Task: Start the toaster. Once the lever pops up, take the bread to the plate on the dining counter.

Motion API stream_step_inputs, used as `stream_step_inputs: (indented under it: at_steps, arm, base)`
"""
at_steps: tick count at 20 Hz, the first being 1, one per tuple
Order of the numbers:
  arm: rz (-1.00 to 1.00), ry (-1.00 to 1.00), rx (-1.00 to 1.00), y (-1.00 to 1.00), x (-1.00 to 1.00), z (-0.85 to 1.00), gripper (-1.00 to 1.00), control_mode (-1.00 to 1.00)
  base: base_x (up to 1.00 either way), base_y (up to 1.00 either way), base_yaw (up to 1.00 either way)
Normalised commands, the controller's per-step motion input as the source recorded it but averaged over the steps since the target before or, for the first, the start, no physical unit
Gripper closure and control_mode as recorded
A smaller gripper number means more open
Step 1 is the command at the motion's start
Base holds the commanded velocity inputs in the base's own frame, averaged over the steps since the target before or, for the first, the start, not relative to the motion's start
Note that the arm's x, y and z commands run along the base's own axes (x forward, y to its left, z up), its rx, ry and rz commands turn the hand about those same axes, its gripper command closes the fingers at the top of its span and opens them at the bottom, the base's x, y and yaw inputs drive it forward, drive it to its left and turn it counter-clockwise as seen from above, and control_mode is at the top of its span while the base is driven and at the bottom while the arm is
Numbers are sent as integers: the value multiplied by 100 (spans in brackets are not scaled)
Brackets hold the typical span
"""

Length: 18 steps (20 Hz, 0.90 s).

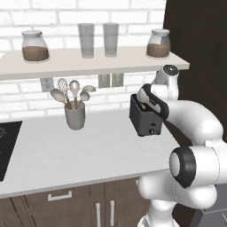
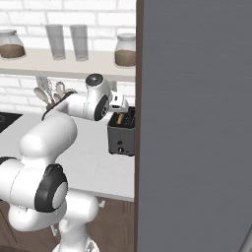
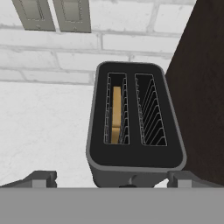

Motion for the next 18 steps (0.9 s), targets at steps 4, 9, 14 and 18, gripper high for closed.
stream_step_inputs:
  at_steps: [4, 9, 14, 18]
  arm:
    - [0, 0, 0, 0, 0, 0, -100, -100]
    - [0, 0, 0, 0, 0, 0, -100, -100]
    - [0, 0, 0, 0, 0, 0, -100, -100]
    - [0, 0, 0, 0, 0, 0, -100, -100]
  base:
    - [0, 0, 0]
    - [0, 0, 0]
    - [0, 0, 0]
    - [0, 0, 0]
